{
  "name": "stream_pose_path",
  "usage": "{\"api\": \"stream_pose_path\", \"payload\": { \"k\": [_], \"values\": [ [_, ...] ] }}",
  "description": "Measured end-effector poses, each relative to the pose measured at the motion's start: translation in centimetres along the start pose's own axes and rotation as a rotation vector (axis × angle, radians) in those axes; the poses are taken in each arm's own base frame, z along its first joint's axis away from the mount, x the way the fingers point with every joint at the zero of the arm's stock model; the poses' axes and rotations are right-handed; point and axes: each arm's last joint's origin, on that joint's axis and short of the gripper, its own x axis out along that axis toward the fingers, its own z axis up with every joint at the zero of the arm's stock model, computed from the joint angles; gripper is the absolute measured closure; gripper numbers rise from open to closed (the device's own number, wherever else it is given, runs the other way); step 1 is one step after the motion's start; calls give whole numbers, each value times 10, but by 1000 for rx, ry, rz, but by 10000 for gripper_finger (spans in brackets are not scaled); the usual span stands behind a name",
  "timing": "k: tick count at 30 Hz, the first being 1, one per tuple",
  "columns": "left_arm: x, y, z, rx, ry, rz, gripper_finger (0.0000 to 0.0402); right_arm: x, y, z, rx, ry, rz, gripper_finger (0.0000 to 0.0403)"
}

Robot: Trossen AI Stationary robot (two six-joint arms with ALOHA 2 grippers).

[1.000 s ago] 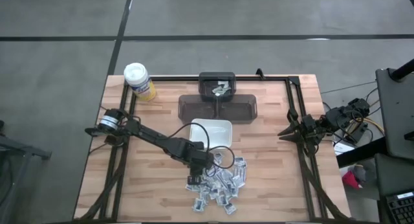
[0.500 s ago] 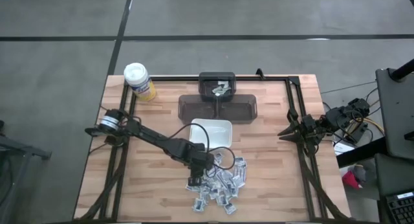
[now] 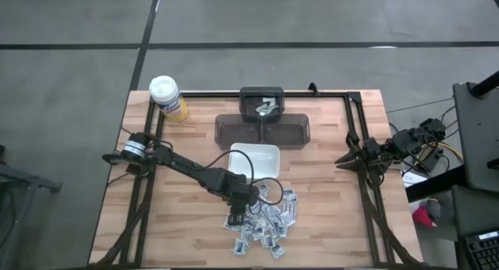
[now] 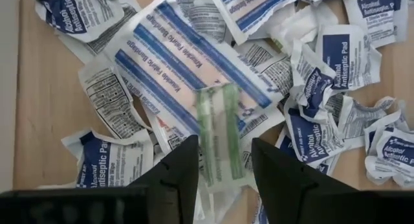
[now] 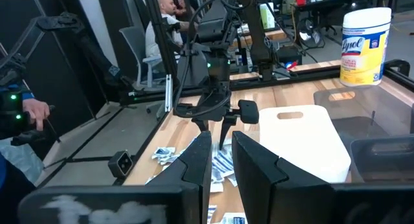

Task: Pick & Place First Aid Supplies
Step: Put the green bandage into the top black bin

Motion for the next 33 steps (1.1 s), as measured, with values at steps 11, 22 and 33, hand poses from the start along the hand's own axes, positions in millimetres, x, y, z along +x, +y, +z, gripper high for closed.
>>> {"api": "stream_pose_path", "payload": {
  "k": [11, 22, 33],
  "values": [
    [0, 0, 0, -1, -3, -1, 320, 0, 0, 0, 3, 0, 0, 344],
    [0, -2, 1, 2, -11, -26, 378, 0, 0, 0, 3, 0, 0, 344],
    [0, -8, -1, -14, 42, -160, 399, 0, 0, 0, 3, 0, 0, 344]
  ]
}}
